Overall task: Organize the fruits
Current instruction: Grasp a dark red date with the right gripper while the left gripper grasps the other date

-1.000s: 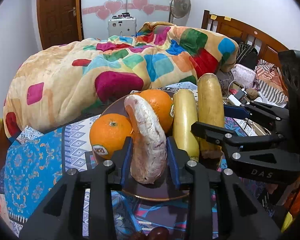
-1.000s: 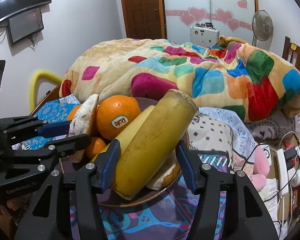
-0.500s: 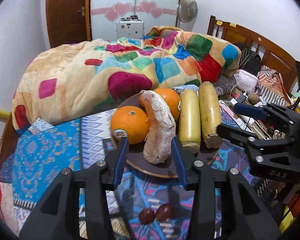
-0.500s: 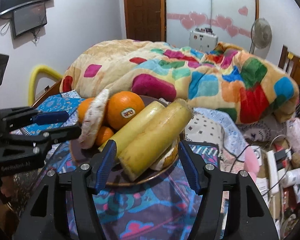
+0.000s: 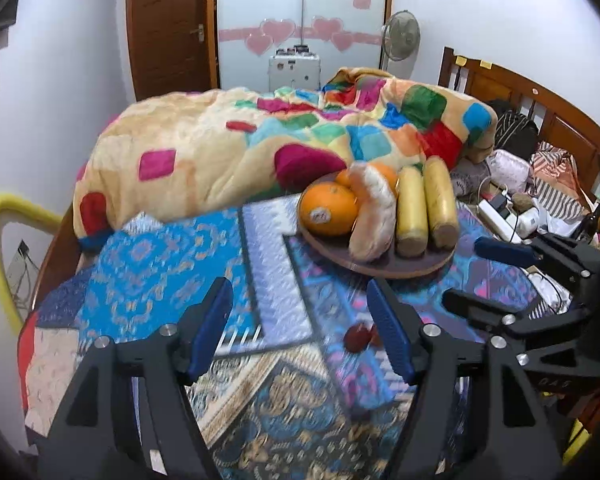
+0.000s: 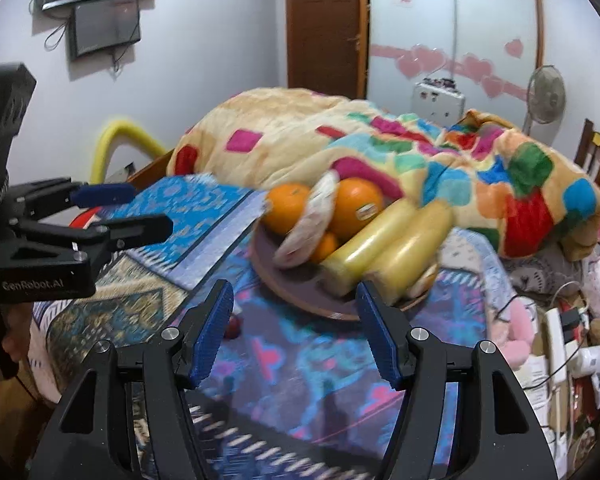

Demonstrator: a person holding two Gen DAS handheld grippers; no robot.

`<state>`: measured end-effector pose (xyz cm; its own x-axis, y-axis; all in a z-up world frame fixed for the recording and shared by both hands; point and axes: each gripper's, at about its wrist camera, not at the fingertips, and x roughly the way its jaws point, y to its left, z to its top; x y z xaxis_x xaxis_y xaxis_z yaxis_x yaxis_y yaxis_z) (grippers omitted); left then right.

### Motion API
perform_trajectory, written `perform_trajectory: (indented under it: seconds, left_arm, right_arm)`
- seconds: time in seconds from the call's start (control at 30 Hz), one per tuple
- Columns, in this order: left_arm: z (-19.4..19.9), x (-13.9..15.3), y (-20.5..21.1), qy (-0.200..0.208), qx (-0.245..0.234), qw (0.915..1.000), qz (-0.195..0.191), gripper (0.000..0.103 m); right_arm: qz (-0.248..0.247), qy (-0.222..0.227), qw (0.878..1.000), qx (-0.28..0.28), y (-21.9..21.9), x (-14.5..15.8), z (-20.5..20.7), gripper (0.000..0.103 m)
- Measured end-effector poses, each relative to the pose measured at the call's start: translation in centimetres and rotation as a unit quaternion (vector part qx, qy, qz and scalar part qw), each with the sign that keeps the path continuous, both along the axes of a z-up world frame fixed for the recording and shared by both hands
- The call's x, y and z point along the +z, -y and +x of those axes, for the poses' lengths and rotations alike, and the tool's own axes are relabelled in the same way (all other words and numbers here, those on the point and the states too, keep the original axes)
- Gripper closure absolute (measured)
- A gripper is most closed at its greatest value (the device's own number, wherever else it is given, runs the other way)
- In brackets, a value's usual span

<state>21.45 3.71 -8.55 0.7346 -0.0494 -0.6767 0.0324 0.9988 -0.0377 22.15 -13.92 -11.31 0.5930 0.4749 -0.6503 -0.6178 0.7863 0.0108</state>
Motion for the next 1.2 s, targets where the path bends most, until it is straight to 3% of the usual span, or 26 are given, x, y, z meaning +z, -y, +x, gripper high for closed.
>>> perform_trajectory:
  seconds: [0.27, 0.43, 0.63, 1.03, 1.2]
  left_arm:
    - [-1.1, -2.5, -2.3, -0.024, -0.001, 0.9996, -0.012, 0.034]
    - [-1.3, -3.6, -2.3, -0.031, -0.008, 0.9995, -0.005, 0.034]
    - [-1.1, -4.5, -1.8, -0.038, -0.024, 0.999, -0.009, 0.036]
    - [-0.4, -5.3, 1.3, -0.056, -0.061, 0.9966, -0.001, 0.051]
    - [0.5, -6.0, 2.8, -0.073, -0.079, 0.9943, -0.001, 0.066]
  right_arm:
    - [-0.021, -0.049, 0.998, 0.026, -2.3, -3.4, 0.6, 0.043]
    - [-0.027, -0.071, 0.996, 0.043, -3.1, -4.5, 1.0, 0.067]
    - [-0.037, -0.057, 0.996, 0.054, -3.9, -4.8, 0.9, 0.079]
    - [-0.013, -0.033, 0.999, 0.034, -1.1, -3.1, -0.3, 0.08]
    - [-0.004, -0.018, 1.0, 0.013, 1.3, -1.9, -0.5, 0.08]
